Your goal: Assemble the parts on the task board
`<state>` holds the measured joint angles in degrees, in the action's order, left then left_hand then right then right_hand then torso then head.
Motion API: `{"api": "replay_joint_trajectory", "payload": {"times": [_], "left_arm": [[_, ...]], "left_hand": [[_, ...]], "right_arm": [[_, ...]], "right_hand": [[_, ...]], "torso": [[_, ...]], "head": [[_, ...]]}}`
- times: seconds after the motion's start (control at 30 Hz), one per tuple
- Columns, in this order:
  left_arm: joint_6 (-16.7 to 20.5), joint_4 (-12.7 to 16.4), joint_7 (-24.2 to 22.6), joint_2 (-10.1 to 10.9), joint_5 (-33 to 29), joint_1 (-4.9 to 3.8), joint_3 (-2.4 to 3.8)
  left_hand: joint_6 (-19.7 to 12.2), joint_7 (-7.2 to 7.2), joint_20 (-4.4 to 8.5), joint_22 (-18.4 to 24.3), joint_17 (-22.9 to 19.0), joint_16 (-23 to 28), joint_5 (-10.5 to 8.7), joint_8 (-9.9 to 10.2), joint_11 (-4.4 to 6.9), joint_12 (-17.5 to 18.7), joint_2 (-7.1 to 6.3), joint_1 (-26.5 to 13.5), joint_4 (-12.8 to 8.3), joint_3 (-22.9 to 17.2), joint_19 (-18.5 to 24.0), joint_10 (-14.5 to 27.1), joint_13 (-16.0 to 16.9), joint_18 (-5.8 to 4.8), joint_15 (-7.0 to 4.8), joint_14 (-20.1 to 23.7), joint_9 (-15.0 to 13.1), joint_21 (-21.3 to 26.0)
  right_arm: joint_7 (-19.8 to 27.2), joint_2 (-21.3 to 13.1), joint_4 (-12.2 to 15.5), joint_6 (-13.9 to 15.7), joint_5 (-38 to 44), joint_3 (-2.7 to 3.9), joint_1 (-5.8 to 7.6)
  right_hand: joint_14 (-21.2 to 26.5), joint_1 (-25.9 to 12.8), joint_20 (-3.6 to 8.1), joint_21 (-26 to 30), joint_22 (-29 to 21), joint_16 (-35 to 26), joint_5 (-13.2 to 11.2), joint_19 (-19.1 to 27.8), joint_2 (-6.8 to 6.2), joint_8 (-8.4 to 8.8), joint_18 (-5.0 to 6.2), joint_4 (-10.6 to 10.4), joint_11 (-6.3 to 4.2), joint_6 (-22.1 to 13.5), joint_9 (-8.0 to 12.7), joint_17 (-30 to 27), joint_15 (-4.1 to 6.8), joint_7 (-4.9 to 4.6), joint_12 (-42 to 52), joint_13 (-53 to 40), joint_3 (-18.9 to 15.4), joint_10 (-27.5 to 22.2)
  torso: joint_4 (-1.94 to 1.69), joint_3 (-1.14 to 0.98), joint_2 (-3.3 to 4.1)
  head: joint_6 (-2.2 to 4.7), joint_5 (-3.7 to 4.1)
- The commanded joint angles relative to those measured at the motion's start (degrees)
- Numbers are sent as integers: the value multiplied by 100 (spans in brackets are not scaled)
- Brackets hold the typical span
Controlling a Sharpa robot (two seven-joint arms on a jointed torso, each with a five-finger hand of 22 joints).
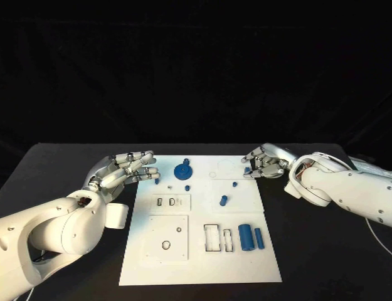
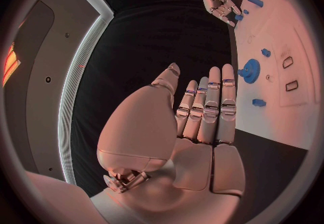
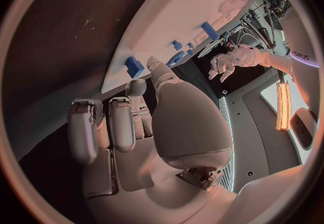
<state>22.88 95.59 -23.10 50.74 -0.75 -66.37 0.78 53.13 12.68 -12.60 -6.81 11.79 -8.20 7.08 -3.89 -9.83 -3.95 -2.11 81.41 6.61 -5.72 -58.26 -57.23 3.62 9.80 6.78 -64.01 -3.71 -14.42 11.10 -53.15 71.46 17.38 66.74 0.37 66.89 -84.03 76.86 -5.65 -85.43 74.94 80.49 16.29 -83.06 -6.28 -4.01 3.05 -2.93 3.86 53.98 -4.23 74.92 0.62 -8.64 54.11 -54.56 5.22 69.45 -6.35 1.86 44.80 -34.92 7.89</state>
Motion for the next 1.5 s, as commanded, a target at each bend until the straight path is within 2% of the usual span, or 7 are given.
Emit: {"api": "replay_joint_trajectory", "payload": {"times": [0.03,0.43,0.6,0.73,1.23,1.43,1.5], "left_arm": [[-95,3,-51,-7,30,-5,4],[-100,-2,-40,-3,30,-5,4],[-102,-2,-37,-5,30,-5,4],[-107,-5,-29,-8,30,-5,4],[-110,-6,-18,-10,30,-5,4],[-110,-4,-15,-9,30,-5,4],[-110,-3,-15,-7,30,-5,4]], "left_hand": [[37,-10,-15,-2,6,19,-16,-4,-2,2,57,17,-36,-8,-39,-30,6,58,2,-15,-7,-12],[37,-10,-15,-2,6,19,-16,-4,-2,2,57,17,-36,-8,-39,-30,6,58,2,-15,-7,-12],[37,-10,-15,-2,6,19,-16,-4,-2,2,57,17,-36,-8,-39,-30,6,58,2,-15,-7,-12],[31,-5,-14,-3,11,24,-17,1,-5,7,61,16,-44,-10,-42,-24,4,57,2,-15,-5,-13],[31,-5,-14,-3,11,24,-17,1,-5,7,61,16,-44,-10,-42,-24,4,57,2,-15,-5,-13],[31,-5,-14,-3,11,24,-17,1,-5,7,61,16,-44,-10,-42,-24,4,57,2,-15,-5,-13],[31,-5,-14,-3,11,24,-17,1,-5,7,61,16,-44,-10,-42,-24,4,57,2,-15,-5,-13]], "right_arm": [[19,7,-1,-149,92,0,-19],[26,1,-52,-171,106,0,-39],[20,10,-91,-198,106,0,-39],[10,17,-113,-235,106,0,-40],[7,24,-120,-298,122,0,-40],[4,26,-122,-272,128,0,-40],[-9,24,-123,-245,150,0,-40]], "right_hand": [[-305,27,-4,20,476,-8,2,21,51,-50,-61,-1,-33,79,-13,130,6,1,14,-12,-49,3],[-309,69,21,11,496,-8,-8,9,154,-133,-64,9,-71,261,-44,141,38,42,43,-43,-79,46],[-316,171,43,2,517,0,-158,-5,295,-157,-69,47,-94,350,-49,159,59,59,65,-71,-3,79],[-319,191,51,-3,528,2,-264,-13,347,-162,-72,58,-101,391,-48,167,65,65,77,-85,29,100],[-323,232,63,-14,552,6,-313,-30,401,-197,-77,91,-123,508,-57,179,81,91,117,-129,84,145],[-332,263,90,-34,597,25,-362,-60,480,-286,-86,115,-173,715,-85,211,119,154,152,-169,164,197],[-338,304,117,-46,621,38,-507,-77,545,-353,-91,145,-216,850,-105,232,153,204,166,-189,240,226]], "torso": [[0,2,1],[1,1,-2],[-2,3,-3],[3,3,0],[-3,2,-6],[-4,5,-5],[-7,6,-4]], "head": [[-15,5],[-23,26],[-20,31],[-20,28],[-35,41],[-42,34],[-51,35]]}}
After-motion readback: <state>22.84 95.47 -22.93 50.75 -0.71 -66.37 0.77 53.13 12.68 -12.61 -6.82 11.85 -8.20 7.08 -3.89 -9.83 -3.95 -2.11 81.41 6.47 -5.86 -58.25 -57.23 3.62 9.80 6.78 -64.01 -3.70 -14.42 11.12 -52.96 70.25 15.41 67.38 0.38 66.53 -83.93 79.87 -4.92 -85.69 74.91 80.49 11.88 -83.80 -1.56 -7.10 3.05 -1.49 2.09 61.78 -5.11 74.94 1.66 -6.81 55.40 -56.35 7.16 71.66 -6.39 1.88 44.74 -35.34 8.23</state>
